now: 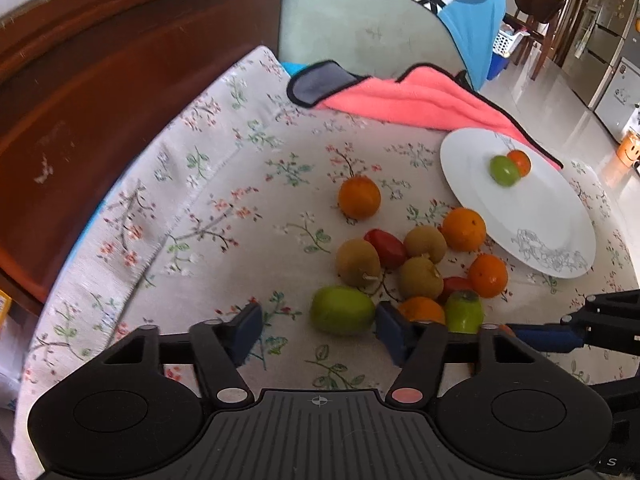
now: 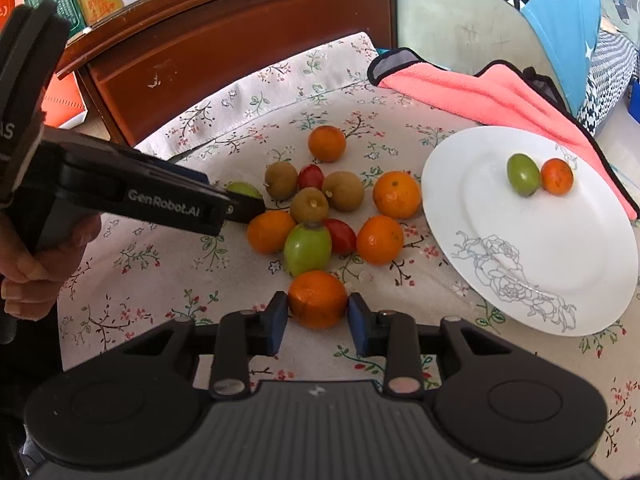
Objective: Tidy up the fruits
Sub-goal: 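Grasp another tangerine with the right tool while the left tool grasps a green lime, then carry both fruits onto the white plate and open both tools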
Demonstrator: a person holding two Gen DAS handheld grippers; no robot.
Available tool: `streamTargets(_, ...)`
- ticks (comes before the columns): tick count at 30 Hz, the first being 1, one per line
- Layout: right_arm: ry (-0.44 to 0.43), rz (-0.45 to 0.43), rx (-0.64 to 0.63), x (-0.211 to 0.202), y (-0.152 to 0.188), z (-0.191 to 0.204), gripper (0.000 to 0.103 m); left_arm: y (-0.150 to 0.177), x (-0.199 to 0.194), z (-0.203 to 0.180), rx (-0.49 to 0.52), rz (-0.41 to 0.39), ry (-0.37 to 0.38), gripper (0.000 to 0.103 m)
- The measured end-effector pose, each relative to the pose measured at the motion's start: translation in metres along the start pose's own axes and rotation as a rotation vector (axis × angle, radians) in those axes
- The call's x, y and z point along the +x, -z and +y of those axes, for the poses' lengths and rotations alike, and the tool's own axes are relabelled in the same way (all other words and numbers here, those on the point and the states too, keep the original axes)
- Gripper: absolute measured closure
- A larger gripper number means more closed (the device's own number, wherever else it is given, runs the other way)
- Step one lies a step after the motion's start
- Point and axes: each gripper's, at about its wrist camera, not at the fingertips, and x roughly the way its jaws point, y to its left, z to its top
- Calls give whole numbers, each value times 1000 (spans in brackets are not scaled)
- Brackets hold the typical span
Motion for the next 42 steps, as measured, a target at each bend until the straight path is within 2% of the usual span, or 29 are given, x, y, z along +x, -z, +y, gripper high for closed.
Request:
streamTargets(3, 0, 0, 0, 0, 0, 0, 70, 2, 2, -6, 38, -12, -26, 46)
streamTargets(9, -5, 0, 10, 0, 0, -1, 70, 2, 3, -8, 47, -30, -35, 48)
streamTargets(14, -7, 0, 12, 0, 0, -1, 70, 3, 0, -11, 74, -43, -44, 70)
streamTargets(22, -15, -4, 14, -1, 0, -2, 71, 1, -8, -8, 47, -49, -34, 71)
streamTargets(29, -22, -45, 31, -12, -5, -5, 71, -5, -21, -8, 20, -78, -21, 71)
streamTargets(42, 10, -116, 65, -34, -16, -21, 71, -18, -37, -34, 41, -123, 19, 71)
